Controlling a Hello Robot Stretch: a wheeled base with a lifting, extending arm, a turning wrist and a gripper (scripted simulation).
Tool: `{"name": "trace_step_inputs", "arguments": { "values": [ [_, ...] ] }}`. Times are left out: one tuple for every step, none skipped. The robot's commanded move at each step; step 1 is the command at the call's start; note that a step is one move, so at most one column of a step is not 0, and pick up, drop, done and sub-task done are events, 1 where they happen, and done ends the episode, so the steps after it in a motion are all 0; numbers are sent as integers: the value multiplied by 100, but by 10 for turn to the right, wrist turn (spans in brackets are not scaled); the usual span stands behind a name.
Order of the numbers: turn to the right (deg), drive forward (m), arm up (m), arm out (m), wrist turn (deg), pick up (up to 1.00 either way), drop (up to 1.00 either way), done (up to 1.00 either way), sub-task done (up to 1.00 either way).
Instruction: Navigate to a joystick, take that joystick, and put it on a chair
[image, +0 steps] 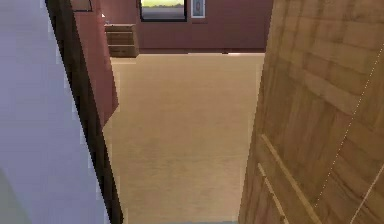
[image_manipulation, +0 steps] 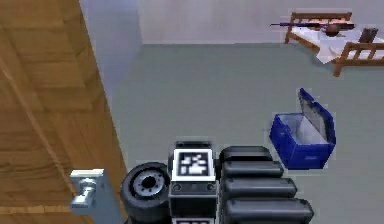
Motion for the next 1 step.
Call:
{"name": "trace_step_inputs", "arguments": {
  "values": [
    [0, 100, 0, 0, 0, 0, 0, 0, 0]
  ]
}}
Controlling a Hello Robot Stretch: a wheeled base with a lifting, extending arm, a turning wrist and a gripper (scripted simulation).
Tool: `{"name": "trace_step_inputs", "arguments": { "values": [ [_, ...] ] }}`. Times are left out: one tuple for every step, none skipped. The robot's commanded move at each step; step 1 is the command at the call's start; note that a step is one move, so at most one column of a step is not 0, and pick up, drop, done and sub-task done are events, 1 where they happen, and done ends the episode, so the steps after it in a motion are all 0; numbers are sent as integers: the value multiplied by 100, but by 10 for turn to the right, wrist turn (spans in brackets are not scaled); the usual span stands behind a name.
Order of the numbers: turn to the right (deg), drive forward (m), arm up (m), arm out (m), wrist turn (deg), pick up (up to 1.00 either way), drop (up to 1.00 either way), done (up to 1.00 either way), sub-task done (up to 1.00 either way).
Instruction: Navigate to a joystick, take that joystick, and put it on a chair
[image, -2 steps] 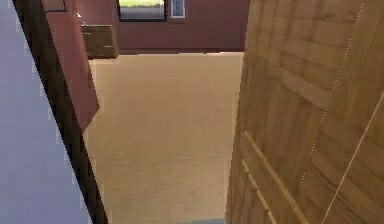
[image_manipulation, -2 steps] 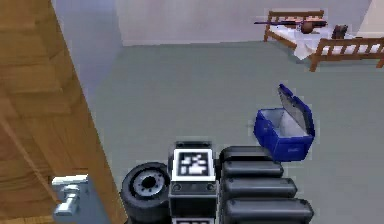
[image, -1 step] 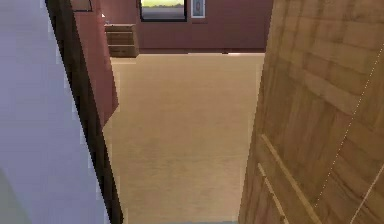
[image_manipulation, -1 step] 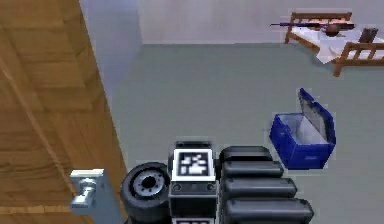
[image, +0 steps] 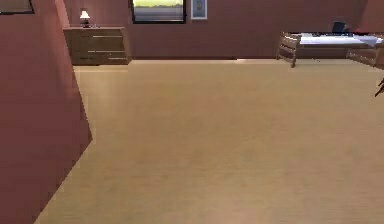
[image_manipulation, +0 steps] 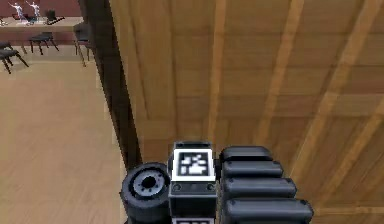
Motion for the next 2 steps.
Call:
{"name": "trace_step_inputs", "arguments": {
  "values": [
    [-90, 0, 0, 0, 0, 0, 0, 0, 0],
    [0, 20, 0, 0, 0, 0, 0, 0, 0]
  ]
}}
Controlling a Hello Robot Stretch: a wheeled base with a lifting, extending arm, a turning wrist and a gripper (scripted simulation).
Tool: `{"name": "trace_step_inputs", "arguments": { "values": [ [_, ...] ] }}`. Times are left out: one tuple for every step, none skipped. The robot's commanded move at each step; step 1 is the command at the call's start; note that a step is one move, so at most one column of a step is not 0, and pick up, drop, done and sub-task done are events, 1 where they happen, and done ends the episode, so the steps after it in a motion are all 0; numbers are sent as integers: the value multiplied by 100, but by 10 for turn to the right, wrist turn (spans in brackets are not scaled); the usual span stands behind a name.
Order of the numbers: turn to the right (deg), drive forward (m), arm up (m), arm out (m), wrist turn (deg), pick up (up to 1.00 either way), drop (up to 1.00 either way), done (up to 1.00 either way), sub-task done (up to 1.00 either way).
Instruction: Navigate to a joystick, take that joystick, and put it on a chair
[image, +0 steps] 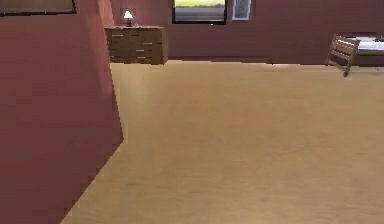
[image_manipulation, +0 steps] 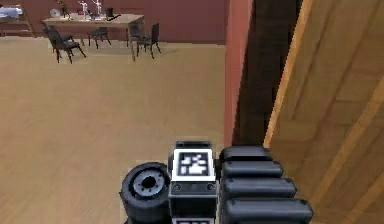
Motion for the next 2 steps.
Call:
{"name": "trace_step_inputs", "arguments": {
  "values": [
    [450, 0, 0, 0, 0, 0, 0, 0, 0],
    [420, 0, 0, 0, 0, 0, 0, 0, 0]
  ]
}}
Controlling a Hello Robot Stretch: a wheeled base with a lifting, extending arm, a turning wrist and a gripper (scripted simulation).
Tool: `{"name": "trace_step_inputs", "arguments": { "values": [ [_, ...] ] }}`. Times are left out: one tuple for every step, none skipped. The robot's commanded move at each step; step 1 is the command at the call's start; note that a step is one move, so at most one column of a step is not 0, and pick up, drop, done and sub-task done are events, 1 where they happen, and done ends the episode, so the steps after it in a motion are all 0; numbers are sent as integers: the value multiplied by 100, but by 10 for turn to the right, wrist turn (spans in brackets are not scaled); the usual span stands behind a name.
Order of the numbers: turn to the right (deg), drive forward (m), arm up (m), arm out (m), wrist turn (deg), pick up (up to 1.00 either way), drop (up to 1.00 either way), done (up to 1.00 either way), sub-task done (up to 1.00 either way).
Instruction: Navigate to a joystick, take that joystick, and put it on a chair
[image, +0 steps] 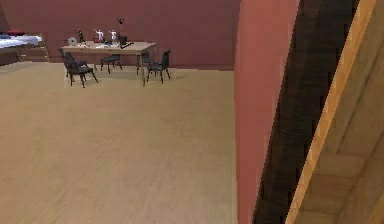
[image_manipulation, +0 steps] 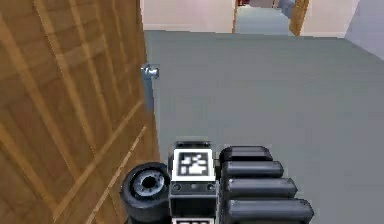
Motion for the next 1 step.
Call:
{"name": "trace_step_inputs", "arguments": {
  "values": [
    [0, 100, 0, 0, 0, 0, 0, 0, 0]
  ]
}}
